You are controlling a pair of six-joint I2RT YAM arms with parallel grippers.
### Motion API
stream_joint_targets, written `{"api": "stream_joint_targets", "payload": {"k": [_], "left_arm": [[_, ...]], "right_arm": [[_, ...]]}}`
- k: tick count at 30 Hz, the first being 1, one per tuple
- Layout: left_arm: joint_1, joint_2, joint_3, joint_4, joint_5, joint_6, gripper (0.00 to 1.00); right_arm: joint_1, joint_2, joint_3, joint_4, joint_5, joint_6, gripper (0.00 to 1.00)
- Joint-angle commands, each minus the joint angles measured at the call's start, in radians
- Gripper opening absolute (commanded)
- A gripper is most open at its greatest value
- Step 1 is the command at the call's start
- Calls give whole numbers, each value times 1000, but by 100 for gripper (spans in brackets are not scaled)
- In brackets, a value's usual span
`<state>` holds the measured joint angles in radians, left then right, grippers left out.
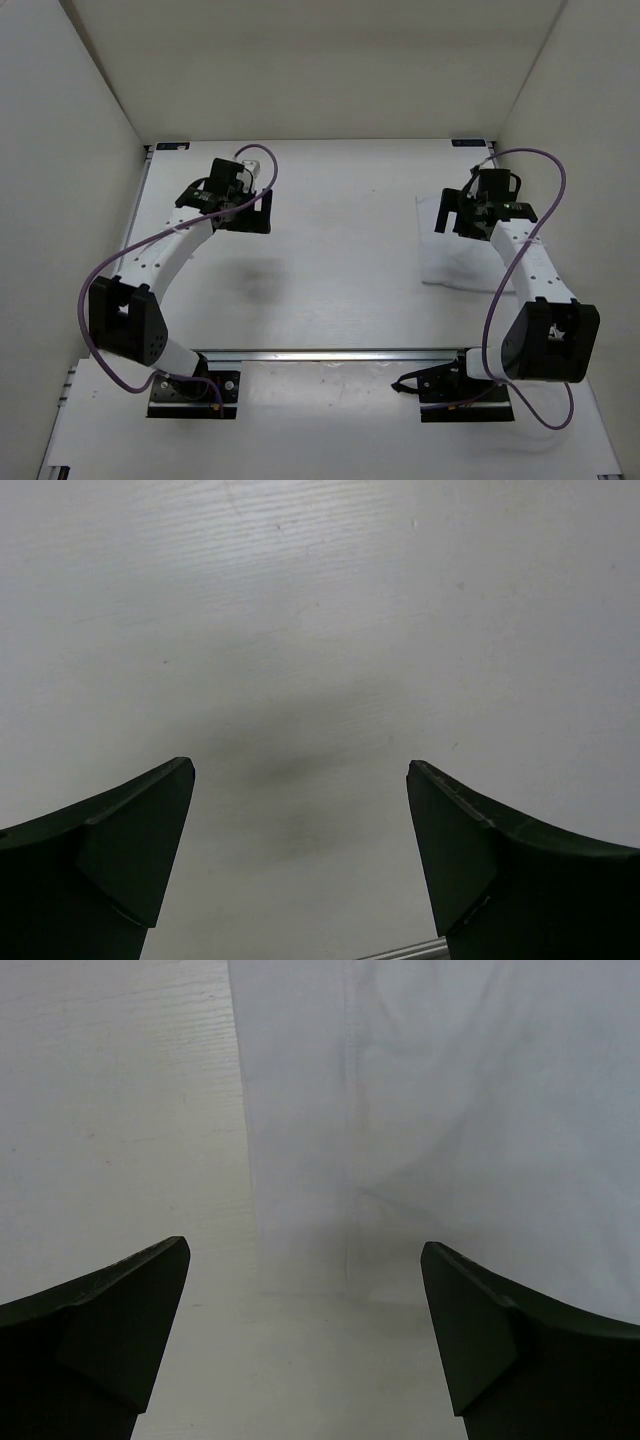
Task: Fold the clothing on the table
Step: Grab the skirt from the pile
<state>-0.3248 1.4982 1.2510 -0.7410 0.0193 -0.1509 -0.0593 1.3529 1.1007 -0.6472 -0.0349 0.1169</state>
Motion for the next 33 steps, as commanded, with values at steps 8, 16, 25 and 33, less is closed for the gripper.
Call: {"api": "stream_joint_targets", "payload": {"k": [8, 16, 25, 33], "left_arm": [[-36, -67, -42, 60, 45, -3, 99], [-14, -167, -160, 132, 208, -49, 99], [6, -153, -119, 121, 218, -35, 99], [-31, -105, -154, 178, 268, -59, 98]], "right_arm": [[-49, -61, -7, -68, 157, 18, 99], [-108, -150, -154, 7, 201, -8, 99], [-90, -51, -234, 89, 137, -55, 99], [167, -96, -349, 193, 118, -193, 99]]}}
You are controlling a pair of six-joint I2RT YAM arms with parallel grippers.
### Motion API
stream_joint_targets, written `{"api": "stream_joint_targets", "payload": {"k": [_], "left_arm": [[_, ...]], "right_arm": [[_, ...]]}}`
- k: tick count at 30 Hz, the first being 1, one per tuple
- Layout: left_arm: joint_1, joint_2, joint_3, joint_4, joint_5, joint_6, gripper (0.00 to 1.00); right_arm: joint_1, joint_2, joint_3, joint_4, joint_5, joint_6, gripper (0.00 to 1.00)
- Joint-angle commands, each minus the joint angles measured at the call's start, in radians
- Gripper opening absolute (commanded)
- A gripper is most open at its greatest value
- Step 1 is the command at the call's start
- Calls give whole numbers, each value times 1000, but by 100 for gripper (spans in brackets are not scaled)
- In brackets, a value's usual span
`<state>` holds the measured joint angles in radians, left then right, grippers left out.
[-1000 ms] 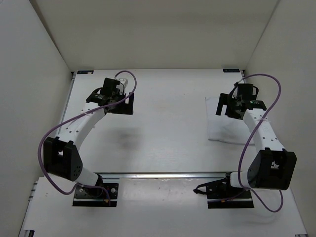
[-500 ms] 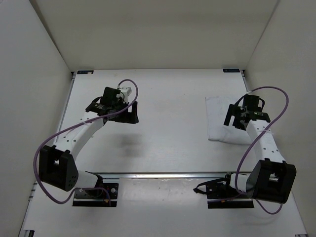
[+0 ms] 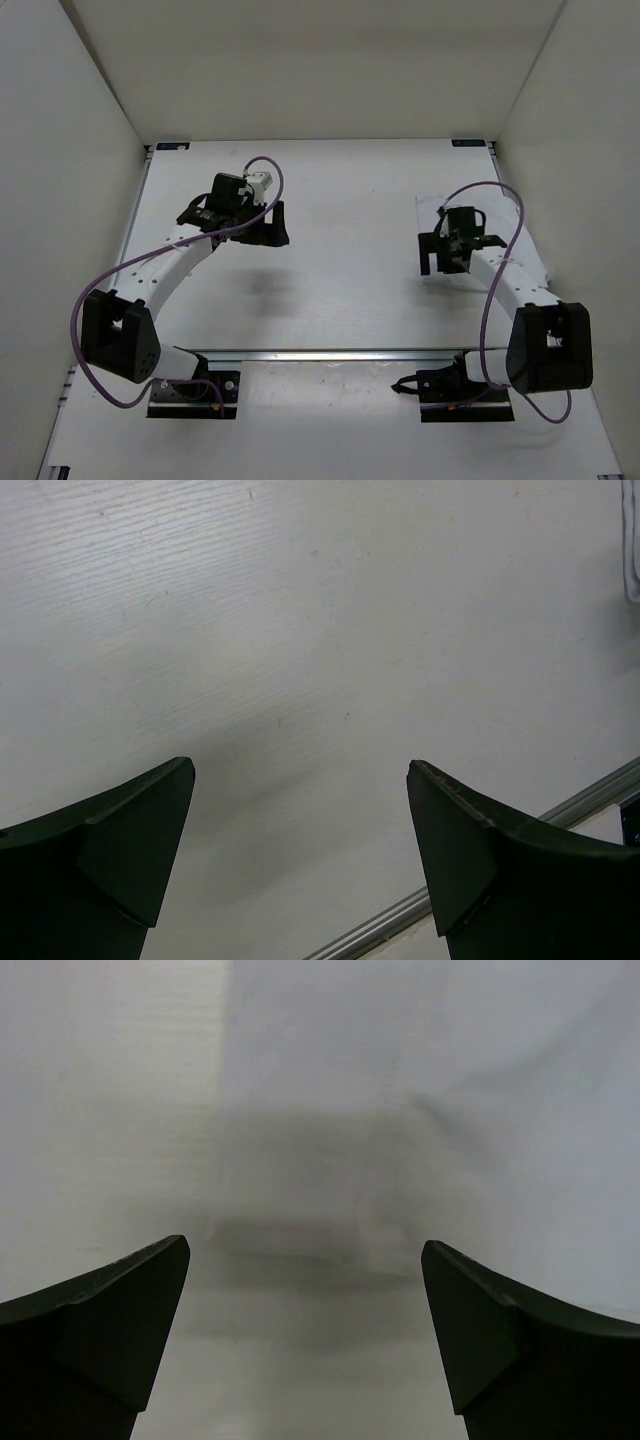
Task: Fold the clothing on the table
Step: Grab the skirt from the pile
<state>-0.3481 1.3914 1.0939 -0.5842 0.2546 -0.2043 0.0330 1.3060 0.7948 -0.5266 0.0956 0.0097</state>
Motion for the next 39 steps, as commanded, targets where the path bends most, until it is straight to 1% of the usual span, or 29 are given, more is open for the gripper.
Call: {"api": "stream_joint_targets", "payload": {"k": [1, 2, 5, 8, 12, 16, 19, 20, 21, 22, 23, 24, 25, 26, 27, 28, 30, 33, 34, 35, 36, 39], "left_arm": [[-5, 1, -2, 15, 28, -3, 98], [4, 1, -3, 8, 26, 0, 99], [30, -18, -5, 0, 25, 6, 99], [46, -35, -19, 14, 29, 8, 98], [35, -43, -23, 14, 34, 2, 99], [27, -35, -26, 24, 41, -10, 99], [31, -43, -28, 26, 38, -17, 99], [32, -52, -37, 30, 40, -17, 99], [38, -57, -45, 35, 43, -18, 99], [47, -64, -46, 37, 44, -17, 99], [46, -63, -51, 43, 49, -24, 99], [50, -60, -54, 43, 51, -26, 99], [55, -61, -52, 38, 58, -26, 98], [55, -66, -51, 41, 55, -21, 99], [54, -69, -49, 49, 55, -26, 99], [54, -65, -42, 52, 54, -24, 98], [52, -63, -34, 47, 61, -21, 99], [57, -71, -28, 56, 60, -21, 98], [61, -72, -28, 63, 69, -26, 99], [66, -84, -29, 75, 69, -27, 98], [69, -81, -31, 89, 74, -30, 99], [70, -81, -31, 121, 84, -34, 99]], "right_arm": [[109, -59, -55, 80, -5, -92, 99], [119, -66, -74, 92, 30, -85, 99], [79, -53, -92, 88, 7, -91, 99], [64, -37, -91, 91, 44, -103, 99], [84, 10, -103, 112, 61, -126, 97], [114, 67, -76, 114, 56, -122, 88], [125, 108, -77, 112, 38, -122, 86], [131, 114, -78, 119, 36, -117, 83], [127, 121, -77, 122, 39, -122, 76], [119, 131, -74, 129, 20, -120, 72], [119, 145, -63, 132, 24, -117, 63], [104, 150, -56, 132, 9, -116, 48], [96, 165, -49, 131, 0, -105, 39], [100, 171, -34, 125, -5, -105, 20], [96, 185, -28, 123, -11, -103, 5], [96, 200, -10, 116, -19, -90, 0], [111, 210, 17, 120, -63, -91, 0], [162, 219, 84, 102, -88, -85, 0], [188, 225, 108, 90, -129, -73, 0], [218, 226, 145, 73, -195, -65, 0], [235, 228, 191, 63, -213, -51, 0], [384, 193, 257, 74, -229, -19, 0]]}}
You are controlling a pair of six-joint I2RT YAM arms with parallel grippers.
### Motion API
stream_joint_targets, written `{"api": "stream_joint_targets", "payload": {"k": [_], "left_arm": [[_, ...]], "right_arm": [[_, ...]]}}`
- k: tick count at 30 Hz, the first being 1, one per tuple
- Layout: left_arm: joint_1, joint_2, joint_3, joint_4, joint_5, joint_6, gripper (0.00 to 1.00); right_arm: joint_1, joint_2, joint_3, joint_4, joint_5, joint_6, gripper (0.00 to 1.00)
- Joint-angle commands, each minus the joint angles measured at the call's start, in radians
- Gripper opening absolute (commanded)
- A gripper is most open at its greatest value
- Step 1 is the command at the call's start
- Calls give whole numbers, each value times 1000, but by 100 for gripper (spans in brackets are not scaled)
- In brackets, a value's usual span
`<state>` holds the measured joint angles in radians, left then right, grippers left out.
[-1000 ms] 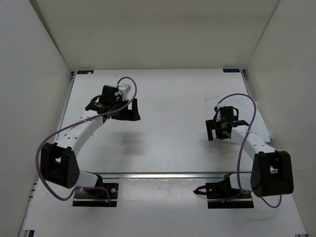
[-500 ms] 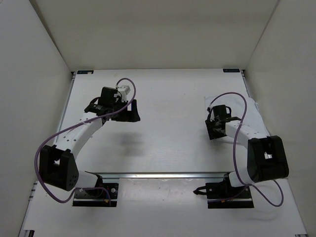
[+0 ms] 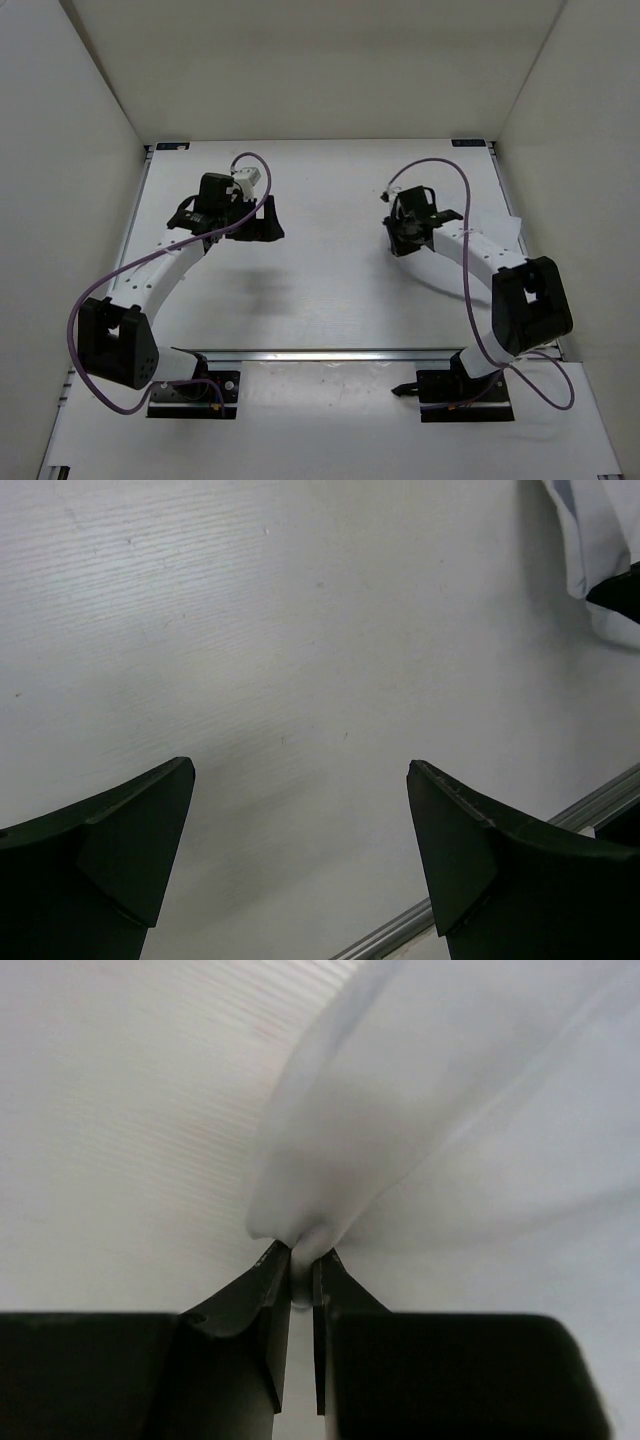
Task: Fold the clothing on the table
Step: Grab the skirt from the pile, then move the skirt to the center of the board
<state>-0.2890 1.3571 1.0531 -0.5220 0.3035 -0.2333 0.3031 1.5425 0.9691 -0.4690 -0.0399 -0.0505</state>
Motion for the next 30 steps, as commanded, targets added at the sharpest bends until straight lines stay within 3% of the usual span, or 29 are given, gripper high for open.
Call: {"api": "stream_joint_targets", "payload": {"k": [1, 3, 6, 12, 17, 20, 22, 25, 30], "left_arm": [[14, -44, 12, 63, 43, -8, 98], [27, -38, 31, 74, 45, 0, 99], [33, -24, 41, 85, 49, 2, 99], [59, -29, 59, 66, 13, 19, 99], [108, -41, 126, 31, 19, 31, 99], [93, -32, 183, 2, -12, 51, 98], [82, -29, 200, 8, -17, 46, 99], [80, -10, 196, 33, 6, 15, 99], [56, 37, 171, 69, 13, -14, 99]], "right_arm": [[145, -47, 106, 23, -75, 46, 0], [189, -53, 135, 26, -83, 90, 0], [209, -56, 152, 32, -246, 136, 0], [281, -123, 385, -33, -410, 175, 0], [176, -154, 556, 24, -558, 317, 0], [104, -205, 458, 94, -549, 317, 0], [-12, -222, 377, 108, -522, 314, 0], [-204, -158, 274, 125, -644, 342, 0], [-274, -59, 163, 171, -572, 279, 0]]}}
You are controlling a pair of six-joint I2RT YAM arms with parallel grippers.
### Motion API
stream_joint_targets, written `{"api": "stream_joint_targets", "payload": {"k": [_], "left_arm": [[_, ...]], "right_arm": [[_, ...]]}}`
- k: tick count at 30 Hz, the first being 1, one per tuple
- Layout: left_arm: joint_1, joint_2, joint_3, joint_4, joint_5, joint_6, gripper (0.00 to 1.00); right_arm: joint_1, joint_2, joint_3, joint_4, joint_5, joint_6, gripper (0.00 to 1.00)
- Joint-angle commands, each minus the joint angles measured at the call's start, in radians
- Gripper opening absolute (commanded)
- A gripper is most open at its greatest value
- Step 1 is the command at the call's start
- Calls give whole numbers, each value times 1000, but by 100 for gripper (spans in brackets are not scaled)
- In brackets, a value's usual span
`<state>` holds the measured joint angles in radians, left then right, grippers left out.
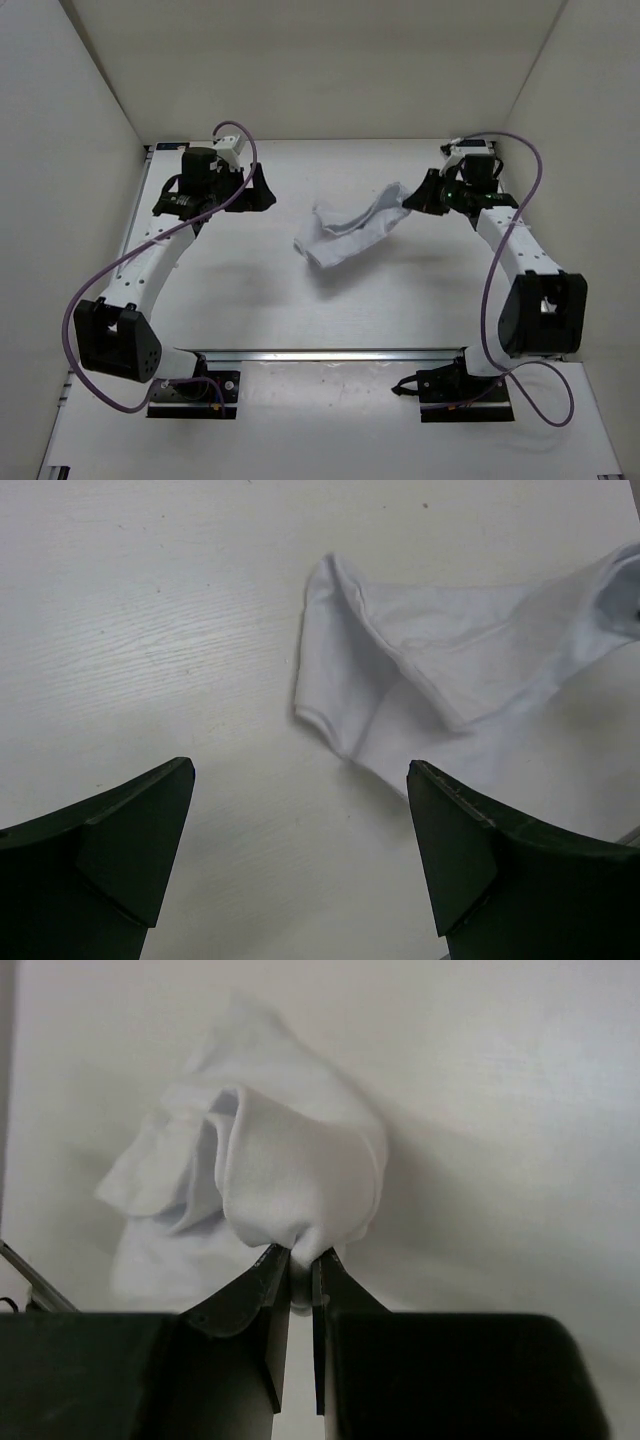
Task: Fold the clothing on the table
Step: Move the skirt to the center of the board
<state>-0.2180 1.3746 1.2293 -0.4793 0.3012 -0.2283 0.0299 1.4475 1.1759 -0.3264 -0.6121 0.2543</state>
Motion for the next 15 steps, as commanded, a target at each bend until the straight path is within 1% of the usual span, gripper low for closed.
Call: {"api": "stream_joint_targets", "payload": {"k": [1, 5, 7, 8, 9, 10, 11, 12, 13, 15], "left_arm": [[-26, 32, 1, 28, 18, -19, 99], [-73, 128, 61, 28, 29, -3, 98], [-127, 208, 108, 22, 24, 42, 99], [-170, 224, 128, 18, 9, 50, 98], [-217, 274, 160, -5, -2, 81, 99], [-260, 320, 212, -37, -19, 113, 98], [-276, 367, 231, -53, -28, 127, 99], [-320, 389, 278, -65, -40, 150, 99], [-352, 435, 315, -76, -53, 146, 99], [-376, 503, 360, -82, -67, 130, 98]], "right_arm": [[-2, 68, -68, 45, 15, -30, 0], [-28, 177, -117, 116, 26, 25, 0], [-51, 217, -133, 127, 34, 10, 0], [-57, 238, -130, 122, 55, 5, 0], [-53, 258, -127, 112, 80, 7, 0], [-76, 263, -128, 101, 74, 5, 0], [-82, 266, -131, 93, 77, 3, 0], [-94, 258, -146, 96, 72, 8, 0], [-96, 258, -169, 113, 72, 2, 0], [-114, 231, -205, 133, 61, 6, 0]]}}
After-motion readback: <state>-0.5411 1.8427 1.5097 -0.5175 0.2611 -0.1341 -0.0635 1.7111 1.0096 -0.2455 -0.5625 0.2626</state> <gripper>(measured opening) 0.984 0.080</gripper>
